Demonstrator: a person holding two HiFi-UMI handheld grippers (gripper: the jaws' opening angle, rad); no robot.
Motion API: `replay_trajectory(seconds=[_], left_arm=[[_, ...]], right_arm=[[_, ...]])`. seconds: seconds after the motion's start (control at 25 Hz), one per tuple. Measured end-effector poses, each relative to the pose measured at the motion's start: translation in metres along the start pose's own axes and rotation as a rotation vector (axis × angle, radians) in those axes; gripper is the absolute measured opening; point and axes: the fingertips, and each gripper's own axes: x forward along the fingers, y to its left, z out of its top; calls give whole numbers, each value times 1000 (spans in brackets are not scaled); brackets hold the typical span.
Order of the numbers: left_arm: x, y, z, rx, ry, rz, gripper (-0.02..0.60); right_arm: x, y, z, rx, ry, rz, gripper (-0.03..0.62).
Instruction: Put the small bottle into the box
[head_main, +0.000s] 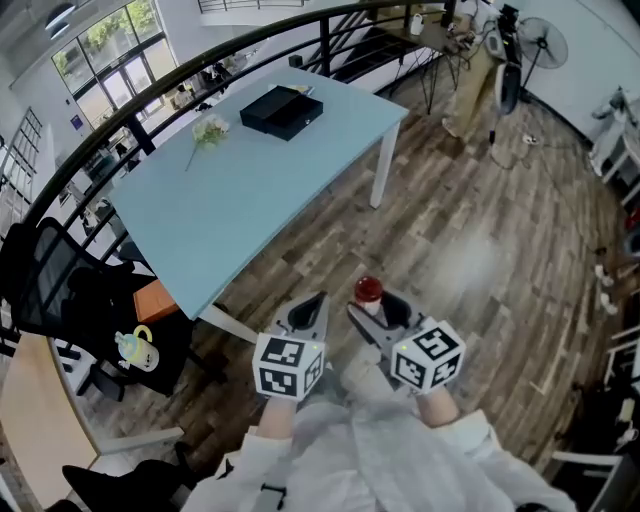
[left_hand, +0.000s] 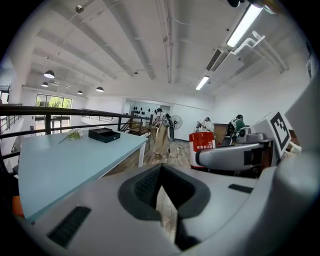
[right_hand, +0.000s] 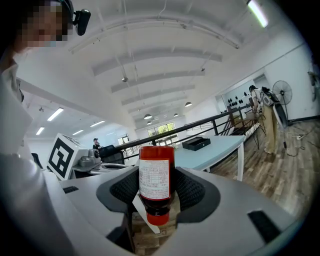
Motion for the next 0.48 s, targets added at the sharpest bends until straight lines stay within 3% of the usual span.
replay_trajectory(seconds=[0.48], left_arm=[[75,113,58,25,-10,-49,2]], right_arm=[[122,-51,57,-8,-30,-60,209]])
